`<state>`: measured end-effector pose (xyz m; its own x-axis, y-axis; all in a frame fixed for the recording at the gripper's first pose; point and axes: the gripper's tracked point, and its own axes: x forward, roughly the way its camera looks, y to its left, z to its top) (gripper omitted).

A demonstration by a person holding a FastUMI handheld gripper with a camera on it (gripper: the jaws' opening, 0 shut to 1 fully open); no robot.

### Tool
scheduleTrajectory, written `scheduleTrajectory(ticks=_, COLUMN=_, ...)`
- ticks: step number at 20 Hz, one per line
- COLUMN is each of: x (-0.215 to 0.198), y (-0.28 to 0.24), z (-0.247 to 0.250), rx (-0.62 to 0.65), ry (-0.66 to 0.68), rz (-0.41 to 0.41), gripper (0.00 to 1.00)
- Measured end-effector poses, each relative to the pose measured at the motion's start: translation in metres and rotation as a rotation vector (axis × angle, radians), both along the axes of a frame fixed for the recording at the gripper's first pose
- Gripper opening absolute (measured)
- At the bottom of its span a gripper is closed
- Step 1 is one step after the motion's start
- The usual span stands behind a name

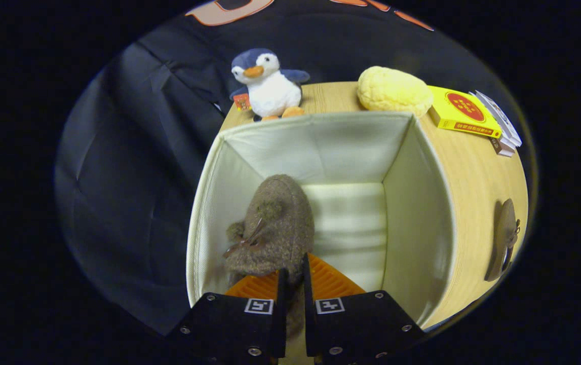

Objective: Open the storage box then place both shoes into the box .Put the left shoe in first, then the right shoe, with the right side of both shoes facing outward in a uniform manner.

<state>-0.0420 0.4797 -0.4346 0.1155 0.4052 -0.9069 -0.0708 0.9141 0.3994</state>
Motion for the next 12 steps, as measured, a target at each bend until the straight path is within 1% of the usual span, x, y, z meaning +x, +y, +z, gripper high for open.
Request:
scheduleTrajectory(ticks=2, x=-0.011, y=0.005, z=0.003, rx=0.034, ry=0.028, rz=0.030, gripper=0.18)
scheduleTrajectory(ticks=3, x=-0.013, y=0.006, z=0.009, rx=0.054, ry=0.023, rz=0.045, gripper=0.20)
scheduleTrajectory(ticks=4, x=-0.012, y=0.008, z=0.015, rx=0.078, ry=0.012, rz=0.050, gripper=0.28)
scheduleTrajectory(ticks=7, x=-0.001, y=-0.004, z=0.045, rx=0.136, ry=-0.056, rz=0.050, gripper=0.39)
scheduleTrajectory(ticks=9, x=0.003, y=-0.020, z=0.064, rx=0.159, ry=-0.102, rz=0.054, gripper=0.49)
scheduleTrajectory(ticks=10, x=0.005, y=-0.031, z=0.072, rx=0.168, ry=-0.123, rz=0.052, gripper=0.57)
scheduleTrajectory(ticks=12, x=0.009, y=-0.057, z=0.086, rx=0.179, ry=-0.156, rz=0.044, gripper=0.65)
